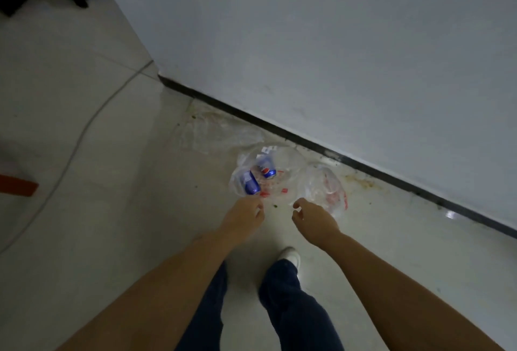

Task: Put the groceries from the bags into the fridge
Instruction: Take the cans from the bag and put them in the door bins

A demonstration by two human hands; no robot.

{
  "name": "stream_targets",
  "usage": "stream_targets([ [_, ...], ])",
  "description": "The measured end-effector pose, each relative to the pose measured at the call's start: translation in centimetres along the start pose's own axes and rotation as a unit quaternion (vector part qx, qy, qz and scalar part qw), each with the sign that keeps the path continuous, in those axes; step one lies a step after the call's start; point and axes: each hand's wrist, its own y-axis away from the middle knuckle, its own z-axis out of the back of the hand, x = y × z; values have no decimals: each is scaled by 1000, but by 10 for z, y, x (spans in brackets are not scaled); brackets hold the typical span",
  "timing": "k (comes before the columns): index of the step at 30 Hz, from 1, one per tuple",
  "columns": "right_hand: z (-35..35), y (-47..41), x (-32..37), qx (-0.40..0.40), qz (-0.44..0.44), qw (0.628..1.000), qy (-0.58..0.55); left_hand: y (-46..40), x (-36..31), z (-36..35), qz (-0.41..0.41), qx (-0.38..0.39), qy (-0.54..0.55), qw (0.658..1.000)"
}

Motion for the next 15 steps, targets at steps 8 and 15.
stream_targets([
  [8, -118, -200, -37, 13, -19, 999, -33, -179, 105, -102, 3, 26, 12, 1000],
  [15, -170, -362, -64, -27, 2, 1000, -8, -335, 159, -151, -58, 33, -26, 997],
])
